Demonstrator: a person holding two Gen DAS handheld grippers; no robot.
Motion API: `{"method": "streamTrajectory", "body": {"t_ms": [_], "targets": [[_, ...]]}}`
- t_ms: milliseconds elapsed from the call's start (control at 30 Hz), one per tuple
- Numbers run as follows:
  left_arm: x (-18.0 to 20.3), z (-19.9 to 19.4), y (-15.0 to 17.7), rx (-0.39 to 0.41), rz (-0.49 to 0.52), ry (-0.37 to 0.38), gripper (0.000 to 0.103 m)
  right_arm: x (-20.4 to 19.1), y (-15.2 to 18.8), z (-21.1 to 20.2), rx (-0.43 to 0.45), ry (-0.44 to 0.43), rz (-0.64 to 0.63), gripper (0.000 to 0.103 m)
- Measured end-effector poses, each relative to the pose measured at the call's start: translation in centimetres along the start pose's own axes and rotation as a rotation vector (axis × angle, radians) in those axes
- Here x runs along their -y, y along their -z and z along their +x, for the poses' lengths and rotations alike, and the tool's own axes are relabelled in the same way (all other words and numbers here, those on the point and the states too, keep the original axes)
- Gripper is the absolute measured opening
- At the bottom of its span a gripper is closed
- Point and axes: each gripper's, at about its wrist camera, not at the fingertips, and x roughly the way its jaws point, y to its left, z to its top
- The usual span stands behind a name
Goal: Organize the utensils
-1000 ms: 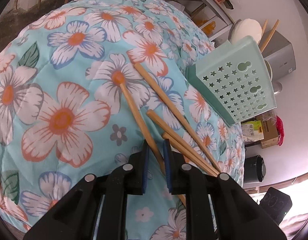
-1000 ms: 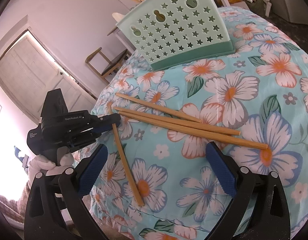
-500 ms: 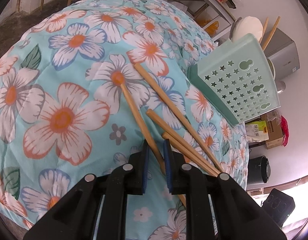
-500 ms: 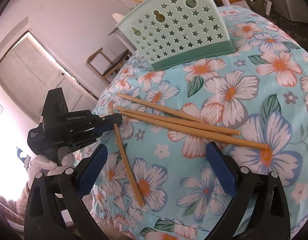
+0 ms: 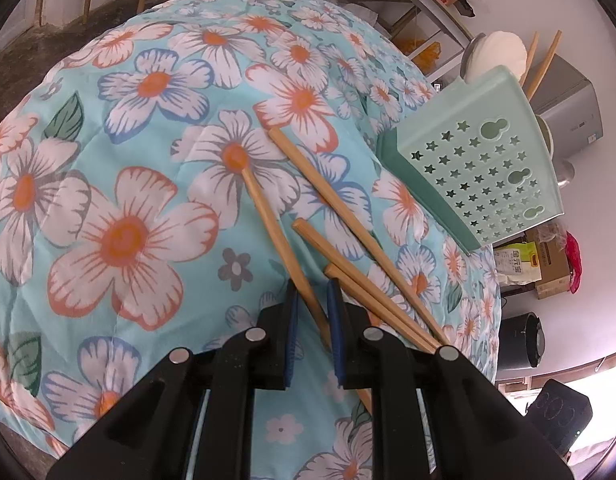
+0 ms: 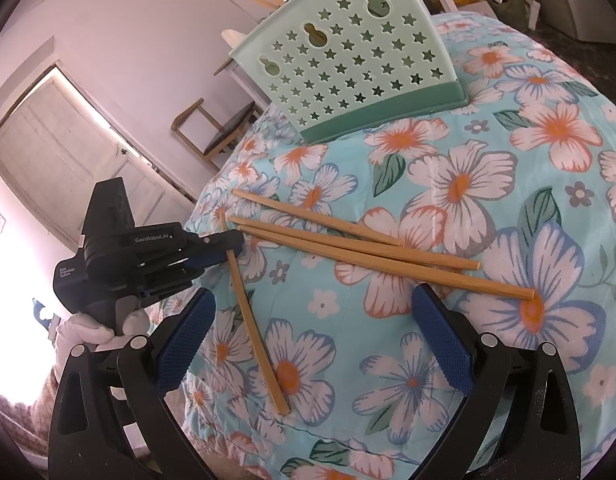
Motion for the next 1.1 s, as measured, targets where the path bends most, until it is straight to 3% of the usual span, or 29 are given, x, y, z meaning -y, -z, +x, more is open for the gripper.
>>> {"method": "streamTrajectory", "body": {"t_ms": [300, 700, 933, 1100], "targets": [[0.2, -0.4, 0.4, 0.022, 0.041, -0.003, 0.014, 0.2, 0.0, -0.3, 0.002, -0.014, -0.002, 0.095], [-0.4, -1.2, 1.3, 0.052, 0.11, 0.032, 0.015, 0.7, -2.0, -0.4, -0.117, -0.057, 0.036, 0.094], [-0.9, -1.4, 1.5, 0.054, 0.128, 0.07, 0.015, -2.9, -5.7, -1.8, -0.066, -0.059, -0.101, 0.073], [-1.4, -1.9, 1.8, 0.068, 0.128, 0.088, 0.015, -6.7, -8.7, 2.1, -0.124, -0.014, -0.266, 0.049]]}}
